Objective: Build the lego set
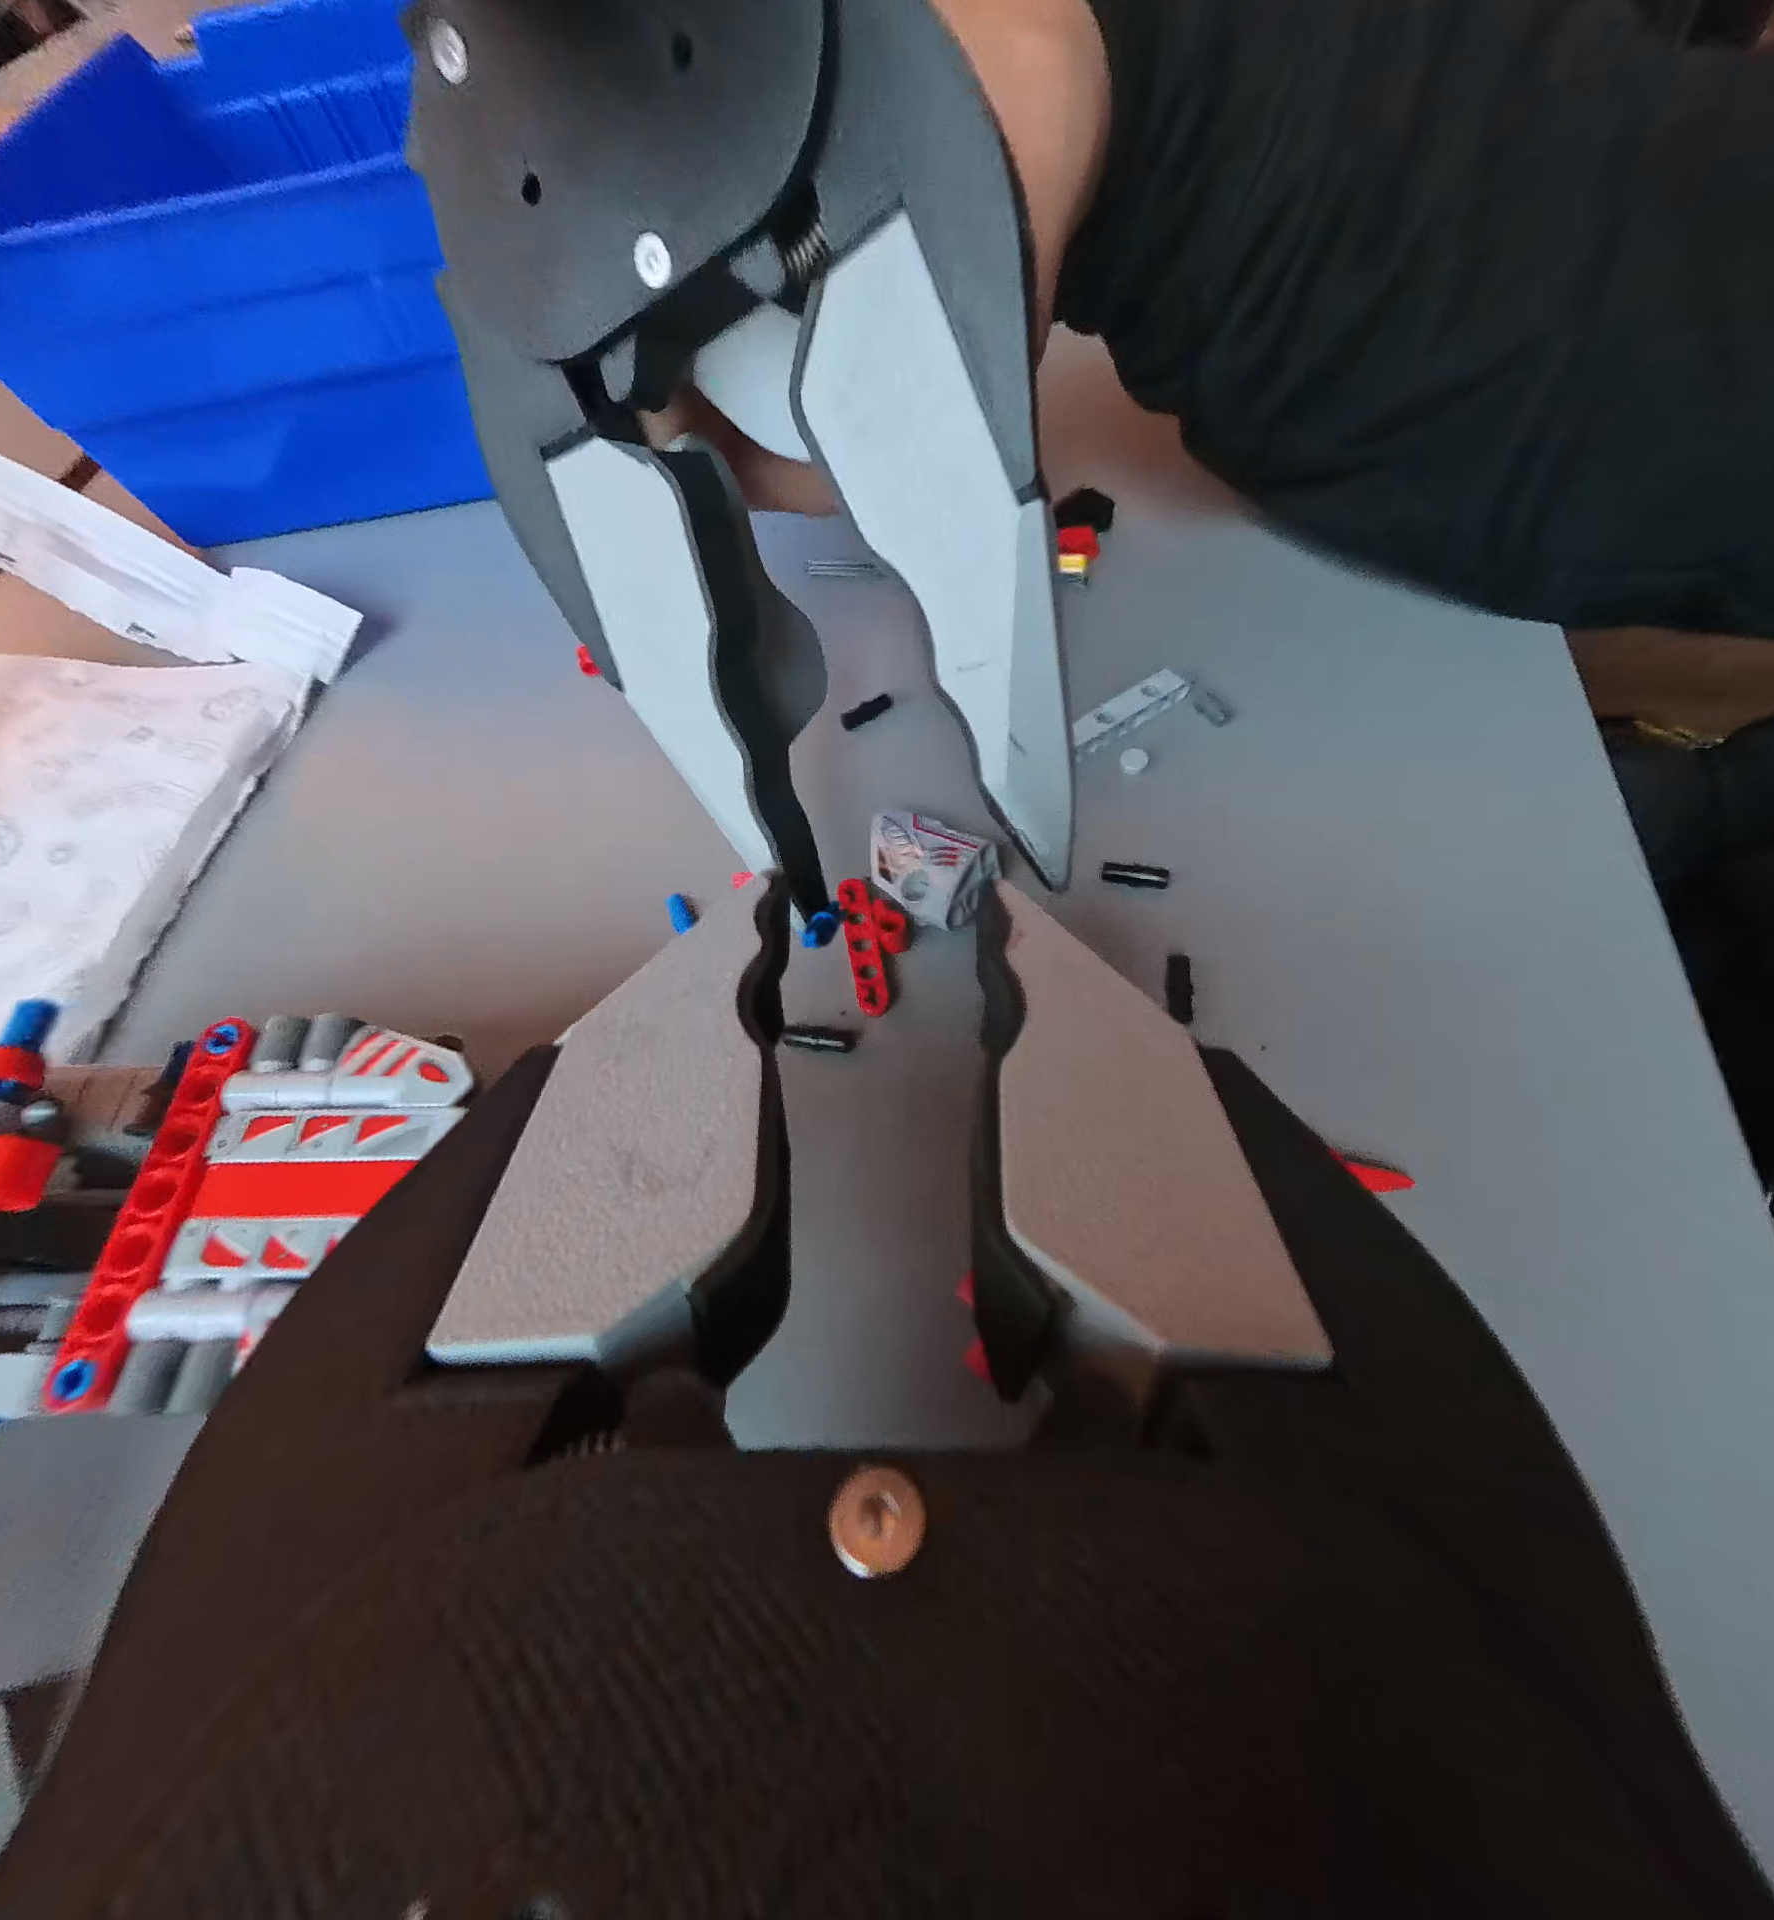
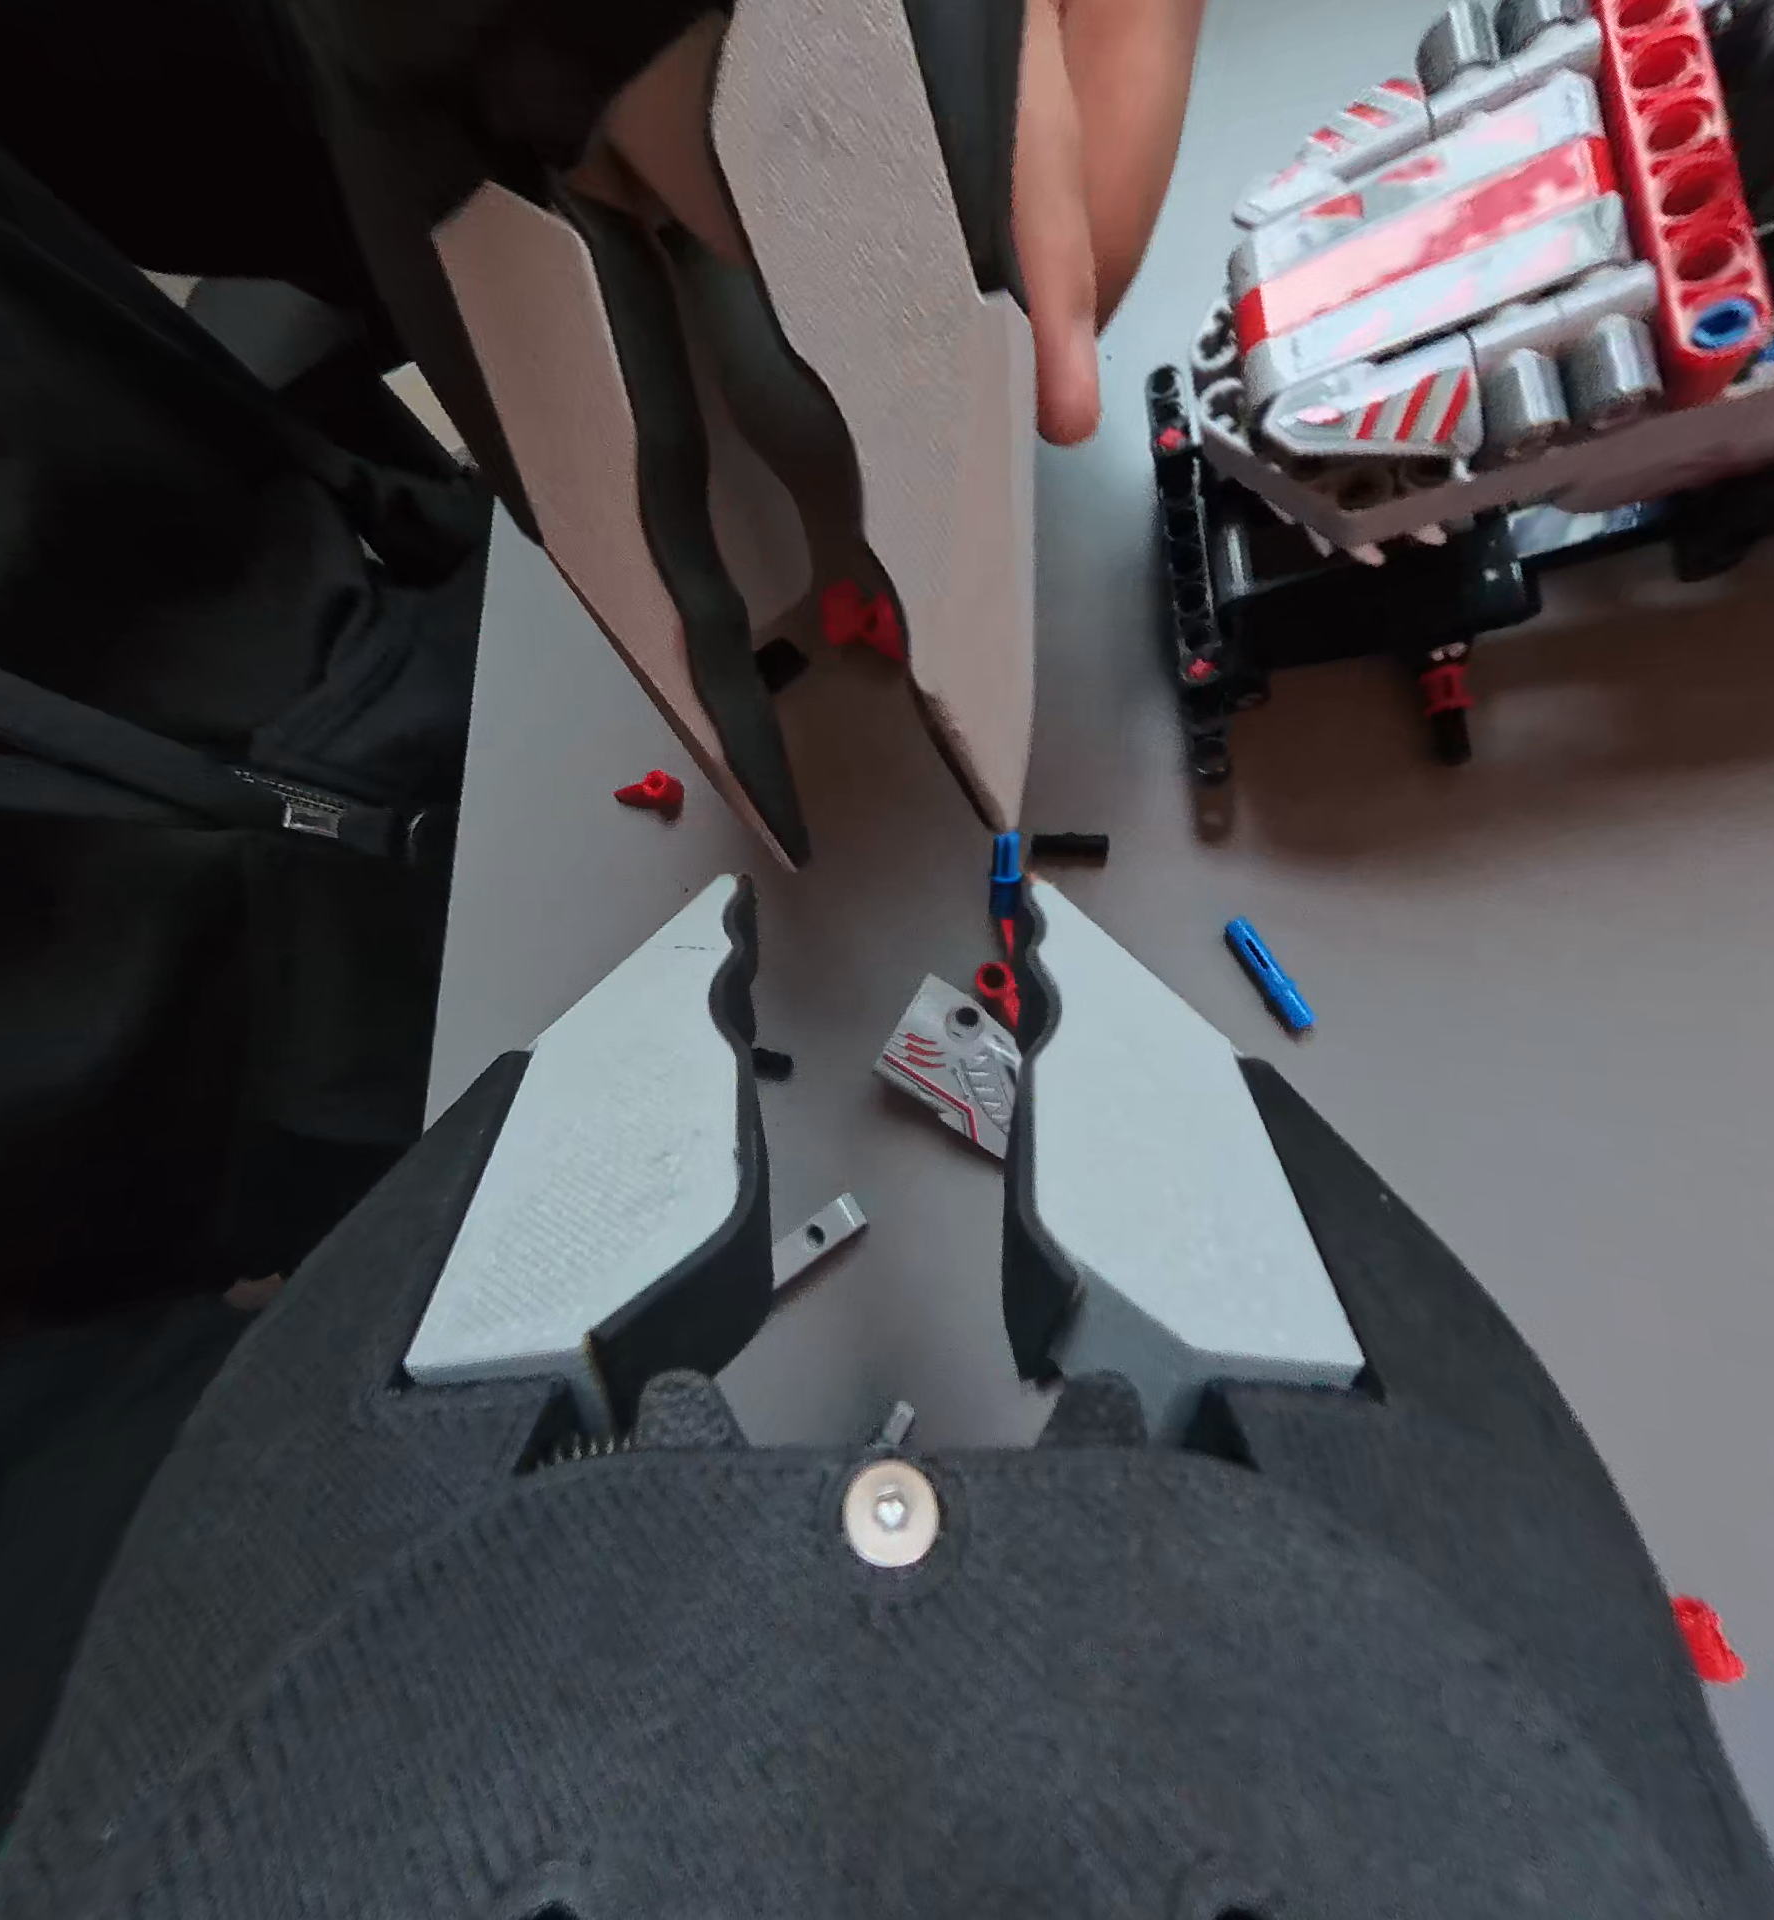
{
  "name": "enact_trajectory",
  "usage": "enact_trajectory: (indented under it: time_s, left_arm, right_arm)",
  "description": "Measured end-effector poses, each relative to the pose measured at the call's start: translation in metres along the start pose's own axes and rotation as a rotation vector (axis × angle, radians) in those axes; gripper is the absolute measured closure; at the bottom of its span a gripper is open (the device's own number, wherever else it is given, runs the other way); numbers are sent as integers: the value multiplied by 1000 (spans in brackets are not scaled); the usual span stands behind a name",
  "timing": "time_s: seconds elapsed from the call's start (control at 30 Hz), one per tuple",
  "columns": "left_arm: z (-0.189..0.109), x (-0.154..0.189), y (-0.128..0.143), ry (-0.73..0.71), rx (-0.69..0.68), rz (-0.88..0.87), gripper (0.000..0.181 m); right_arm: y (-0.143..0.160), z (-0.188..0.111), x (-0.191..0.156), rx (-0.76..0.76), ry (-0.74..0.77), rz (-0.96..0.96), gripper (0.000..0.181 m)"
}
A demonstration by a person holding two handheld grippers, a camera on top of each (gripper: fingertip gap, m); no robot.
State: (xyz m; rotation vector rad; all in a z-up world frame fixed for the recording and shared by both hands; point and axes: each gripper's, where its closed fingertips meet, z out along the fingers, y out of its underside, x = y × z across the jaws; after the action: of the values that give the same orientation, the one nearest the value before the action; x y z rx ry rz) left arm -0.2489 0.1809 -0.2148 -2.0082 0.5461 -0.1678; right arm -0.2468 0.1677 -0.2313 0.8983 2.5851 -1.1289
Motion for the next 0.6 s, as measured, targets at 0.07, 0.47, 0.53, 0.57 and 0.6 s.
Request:
enact_trajectory:
  time_s: [0.07, 0.47, 0.53, 0.57, 0.6]
  left_arm:
    - [5, 6, 7, 29, -41, 5, 147]
    - [0, -4, 11, -11, -60, 9, 151]
    - [-10, -6, -11, -11, 63, 22, 148]
    - [-19, -2, -27, 21, 169, 31, 144]
    - [-32, 6, -45, 73, 302, 24, 141]
  right_arm:
    - [0, 1, 1, -11, 15, -13, 135]
    - [-2, -10, 18, 28, 113, 4, 137]
    - [-10, -18, 24, 80, 155, -4, 137]
    - [-15, -22, 26, 113, 174, -9, 138]
    - [-20, -27, 25, 152, 178, -16, 137]
